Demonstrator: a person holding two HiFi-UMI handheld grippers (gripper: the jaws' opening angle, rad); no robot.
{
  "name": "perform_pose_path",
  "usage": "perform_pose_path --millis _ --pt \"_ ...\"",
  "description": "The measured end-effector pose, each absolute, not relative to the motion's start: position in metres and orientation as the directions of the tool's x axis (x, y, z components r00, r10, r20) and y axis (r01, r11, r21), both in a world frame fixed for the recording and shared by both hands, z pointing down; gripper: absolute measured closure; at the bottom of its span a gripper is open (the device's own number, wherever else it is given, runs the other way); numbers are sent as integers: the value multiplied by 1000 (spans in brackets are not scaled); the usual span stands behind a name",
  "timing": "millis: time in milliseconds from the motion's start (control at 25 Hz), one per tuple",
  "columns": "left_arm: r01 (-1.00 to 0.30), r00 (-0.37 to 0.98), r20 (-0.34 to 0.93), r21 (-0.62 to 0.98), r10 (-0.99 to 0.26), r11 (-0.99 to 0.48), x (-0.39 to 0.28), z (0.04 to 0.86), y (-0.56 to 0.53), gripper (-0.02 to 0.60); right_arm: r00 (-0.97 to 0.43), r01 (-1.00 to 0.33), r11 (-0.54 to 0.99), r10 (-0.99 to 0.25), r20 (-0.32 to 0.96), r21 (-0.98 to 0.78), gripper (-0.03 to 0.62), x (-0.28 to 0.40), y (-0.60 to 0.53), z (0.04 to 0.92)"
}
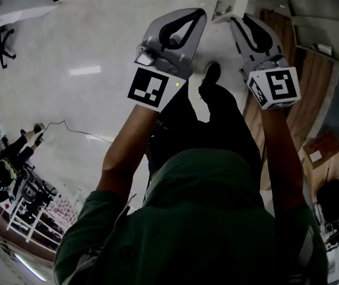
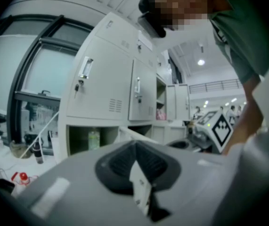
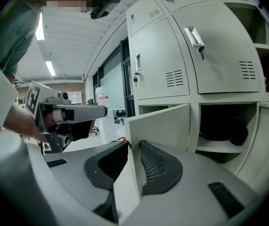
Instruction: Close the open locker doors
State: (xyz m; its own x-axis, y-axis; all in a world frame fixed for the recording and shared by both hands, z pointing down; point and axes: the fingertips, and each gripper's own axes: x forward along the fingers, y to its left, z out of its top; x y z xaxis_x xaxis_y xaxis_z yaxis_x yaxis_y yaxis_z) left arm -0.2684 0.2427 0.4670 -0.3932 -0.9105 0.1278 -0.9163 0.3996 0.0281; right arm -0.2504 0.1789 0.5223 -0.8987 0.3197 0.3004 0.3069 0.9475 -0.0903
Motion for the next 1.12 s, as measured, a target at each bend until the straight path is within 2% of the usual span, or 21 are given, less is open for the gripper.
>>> perform_pose_path --millis 400,1120 --pt "-912 -405 98 32 -909 410 -361 469 283 581 -882 347 932 363 302 -107 517 -325 249 519" --pt "-904 -417 105 49 -903 424 -493 483 328 581 -931 234 967 252 264 -97 540 -470 276 517"
